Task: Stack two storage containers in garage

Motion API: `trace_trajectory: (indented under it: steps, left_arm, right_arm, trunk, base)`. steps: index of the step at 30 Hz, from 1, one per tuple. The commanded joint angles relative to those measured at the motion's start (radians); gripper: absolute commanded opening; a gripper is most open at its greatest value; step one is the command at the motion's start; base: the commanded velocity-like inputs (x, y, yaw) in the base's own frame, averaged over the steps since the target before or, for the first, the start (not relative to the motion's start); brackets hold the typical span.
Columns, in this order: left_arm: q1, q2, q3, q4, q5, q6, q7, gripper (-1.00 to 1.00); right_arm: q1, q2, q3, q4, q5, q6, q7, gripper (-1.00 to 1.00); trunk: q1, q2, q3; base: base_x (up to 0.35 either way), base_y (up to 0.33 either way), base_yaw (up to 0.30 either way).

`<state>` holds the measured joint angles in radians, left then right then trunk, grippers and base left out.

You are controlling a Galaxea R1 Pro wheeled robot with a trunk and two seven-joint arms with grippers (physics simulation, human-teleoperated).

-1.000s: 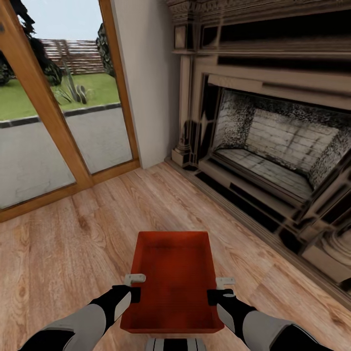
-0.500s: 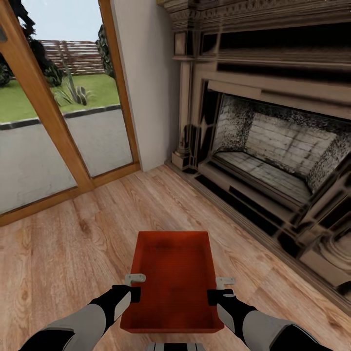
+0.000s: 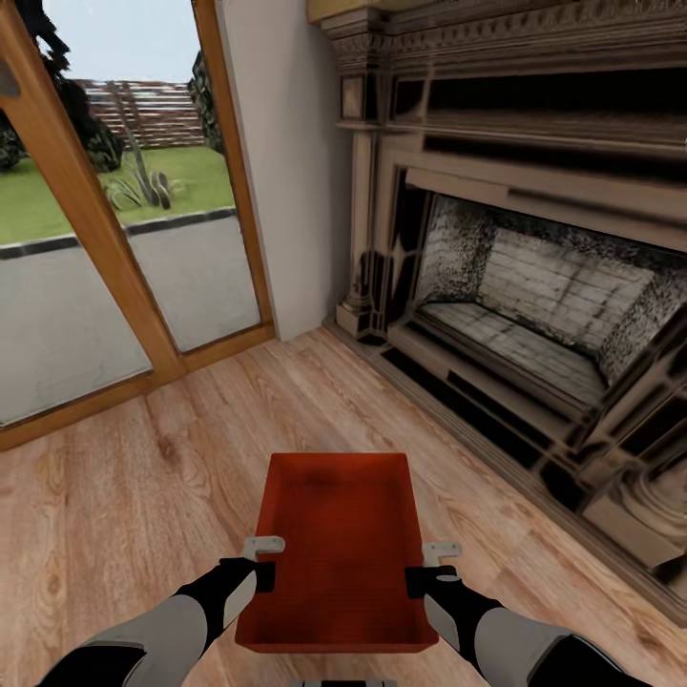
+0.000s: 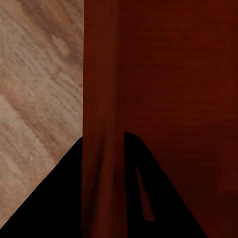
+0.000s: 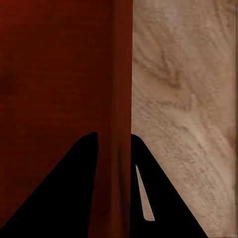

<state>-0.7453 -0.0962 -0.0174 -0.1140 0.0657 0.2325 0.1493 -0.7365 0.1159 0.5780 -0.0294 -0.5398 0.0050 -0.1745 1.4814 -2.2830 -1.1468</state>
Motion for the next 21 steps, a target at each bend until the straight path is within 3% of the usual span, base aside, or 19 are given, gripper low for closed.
trace_trajectory:
  steps: [1,21]
  left_arm:
    - [0.000,0.000,-0.003,-0.001,0.006,0.006,0.006,-1.00]
    - [0.000,0.000,-0.003,-0.001,0.006,0.005,0.006,-1.00]
  right_arm:
    - [-0.001,-0.001,0.009,0.000,-0.008,-0.001,0.000,-1.00]
    - [0.000,-0.001,0.008,0.000,-0.009,-0.008,0.000,-1.00]
  trunk:
    - [-0.004,0.007,0.003]
    - [-0.081,0.147,0.065]
  base:
    - [0.000,0.000,0.000]
    - [0.000,0.000,0.000]
